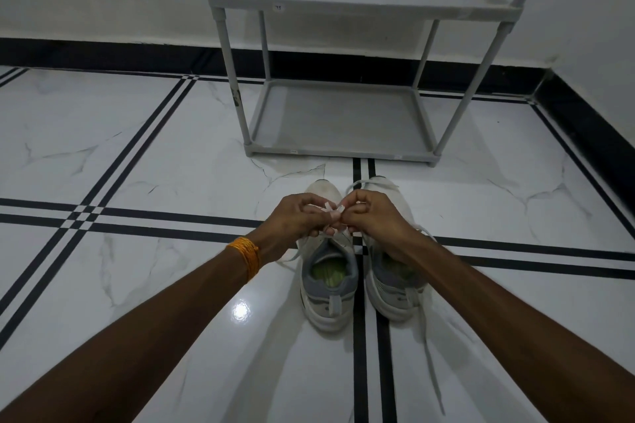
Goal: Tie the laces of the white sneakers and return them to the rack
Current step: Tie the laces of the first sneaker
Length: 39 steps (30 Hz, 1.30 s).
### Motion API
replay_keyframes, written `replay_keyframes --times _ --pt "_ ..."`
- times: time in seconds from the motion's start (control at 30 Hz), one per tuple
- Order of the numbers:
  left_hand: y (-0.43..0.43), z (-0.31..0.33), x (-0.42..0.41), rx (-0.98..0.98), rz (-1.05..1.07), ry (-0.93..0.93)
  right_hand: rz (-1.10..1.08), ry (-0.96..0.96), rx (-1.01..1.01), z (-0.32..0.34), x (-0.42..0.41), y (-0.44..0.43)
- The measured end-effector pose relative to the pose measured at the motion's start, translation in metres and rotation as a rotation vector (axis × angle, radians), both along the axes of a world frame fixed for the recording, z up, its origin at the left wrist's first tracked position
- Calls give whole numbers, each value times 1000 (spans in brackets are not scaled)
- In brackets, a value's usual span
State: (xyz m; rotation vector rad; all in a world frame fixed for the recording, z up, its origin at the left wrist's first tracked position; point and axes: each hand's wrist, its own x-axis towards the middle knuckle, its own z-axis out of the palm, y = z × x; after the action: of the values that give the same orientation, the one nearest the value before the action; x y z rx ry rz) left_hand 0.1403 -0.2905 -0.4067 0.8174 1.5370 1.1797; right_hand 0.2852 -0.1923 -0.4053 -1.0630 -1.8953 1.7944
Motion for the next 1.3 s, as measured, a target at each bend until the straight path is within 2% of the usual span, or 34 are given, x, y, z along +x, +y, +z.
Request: replay_keyframes --times 0.13,0.23,0.4,0.57,0.7,0.77,0.9,1.0,1.1,1.2,1.27,1.3 --pt "3 -3 3 9 93 -26 15 56 53 -2 4 0" --pt "5 -9 6 2 191 51 -9 78 93 -6 10 -8" --pt "5 -17 14 77 184 443 -27 -70 640 -12 5 -25" --pt "0 -16 7 190 90 630 24 -264 879 -14 -7 -30" --pt "-1 -20 10 252 16 897 63 -339 820 -16 -10 -28" --pt "-2 -22 11 280 -4 980 72 -312 772 -11 -9 -23" --pt "-1 -24 14 286 12 1011 -4 -170 470 -3 -3 -20" --pt "0 -23 12 298 -13 986 -10 -136 394 -2 0 -20" --pt "2 -22 6 249 -66 1022 -8 -128 410 -2 2 -21" --pt "6 -19 3 149 -126 1081 3 -151 566 -6 2 -22" --pt "7 -14 3 73 -126 968 18 -150 662 -8 3 -23" --pt "8 -11 3 21 -111 826 16 -146 685 -8 3 -22"
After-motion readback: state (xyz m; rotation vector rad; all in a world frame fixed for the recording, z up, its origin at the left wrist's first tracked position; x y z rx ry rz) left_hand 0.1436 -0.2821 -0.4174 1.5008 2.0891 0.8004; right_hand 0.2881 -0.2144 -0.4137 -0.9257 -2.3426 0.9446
